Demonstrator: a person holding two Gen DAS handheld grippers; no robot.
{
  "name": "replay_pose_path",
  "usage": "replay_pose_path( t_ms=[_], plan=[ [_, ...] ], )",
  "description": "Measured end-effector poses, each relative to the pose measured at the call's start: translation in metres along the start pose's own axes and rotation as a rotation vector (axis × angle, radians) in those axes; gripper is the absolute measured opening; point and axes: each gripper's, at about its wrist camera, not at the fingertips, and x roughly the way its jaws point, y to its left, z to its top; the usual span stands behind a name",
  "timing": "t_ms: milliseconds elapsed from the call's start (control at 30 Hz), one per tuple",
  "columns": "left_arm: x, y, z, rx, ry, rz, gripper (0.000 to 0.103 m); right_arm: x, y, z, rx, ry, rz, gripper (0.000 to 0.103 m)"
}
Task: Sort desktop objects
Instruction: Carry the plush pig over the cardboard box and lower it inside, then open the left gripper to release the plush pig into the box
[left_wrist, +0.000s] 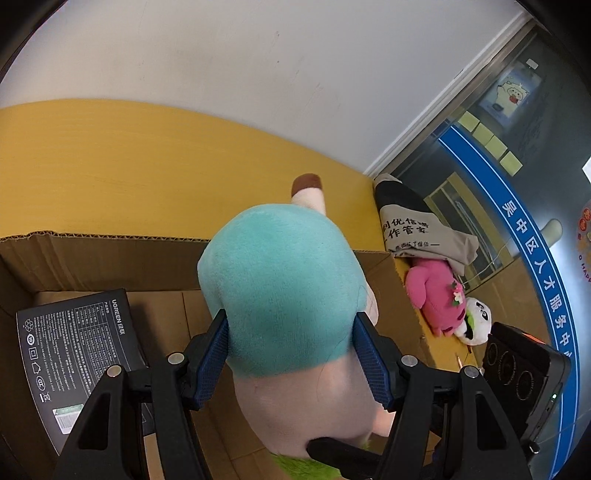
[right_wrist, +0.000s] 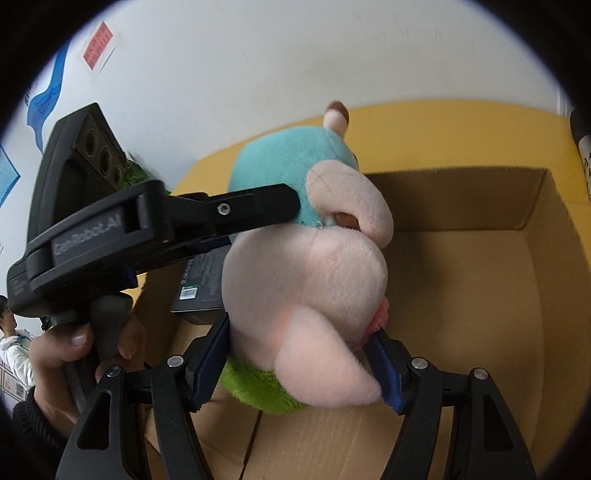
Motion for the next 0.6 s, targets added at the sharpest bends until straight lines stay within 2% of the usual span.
replay_pose_path(
  t_ms=[433,600],
  plan=[
    [-0.009,0.002,-0.018,0.002,0.008,0.004,0.069,-0.006,0.011,-0.022,-0.001,0.002,-0.014,0.07],
    [0.002,0.01,-0.018,-0.041,0.055,0.031,0.078,0.006,0.002,-0.025,0.051,0.039,-0.01,0.076]
  ],
)
